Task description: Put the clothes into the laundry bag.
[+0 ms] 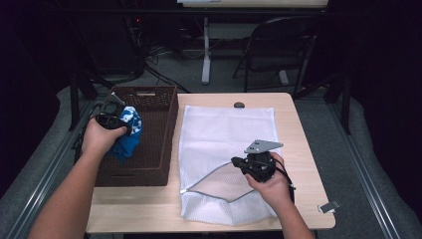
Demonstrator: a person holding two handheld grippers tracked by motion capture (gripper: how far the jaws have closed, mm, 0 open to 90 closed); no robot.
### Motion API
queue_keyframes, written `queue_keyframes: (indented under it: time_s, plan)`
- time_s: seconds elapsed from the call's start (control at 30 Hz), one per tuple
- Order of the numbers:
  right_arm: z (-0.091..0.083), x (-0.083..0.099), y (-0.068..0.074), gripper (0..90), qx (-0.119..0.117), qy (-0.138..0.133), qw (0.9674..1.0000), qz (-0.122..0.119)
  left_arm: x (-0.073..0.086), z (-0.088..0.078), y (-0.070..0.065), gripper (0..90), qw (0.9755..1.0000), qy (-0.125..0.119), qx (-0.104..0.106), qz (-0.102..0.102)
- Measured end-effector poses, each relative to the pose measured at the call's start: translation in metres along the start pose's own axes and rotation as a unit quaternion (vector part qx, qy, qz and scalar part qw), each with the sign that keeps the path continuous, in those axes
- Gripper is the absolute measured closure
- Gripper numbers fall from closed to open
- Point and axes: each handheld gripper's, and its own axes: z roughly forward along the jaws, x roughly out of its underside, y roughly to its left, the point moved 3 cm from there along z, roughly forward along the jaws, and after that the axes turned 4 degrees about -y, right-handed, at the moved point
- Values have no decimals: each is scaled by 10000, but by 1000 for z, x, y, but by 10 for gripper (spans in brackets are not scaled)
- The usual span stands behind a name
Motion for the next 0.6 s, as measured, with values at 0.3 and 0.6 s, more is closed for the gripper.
queue_keyframes:
  time_s: [0.3, 0.6]
  plan:
    - [-1, 0, 0, 889, 0, -4, 10000, 3, 0, -14, 4, 619, 9999, -47, 98, -33]
    - [-1, 0, 0, 889, -3, -6, 10000, 37, 2, -28, 3, 619, 9997, -51, 218, 91]
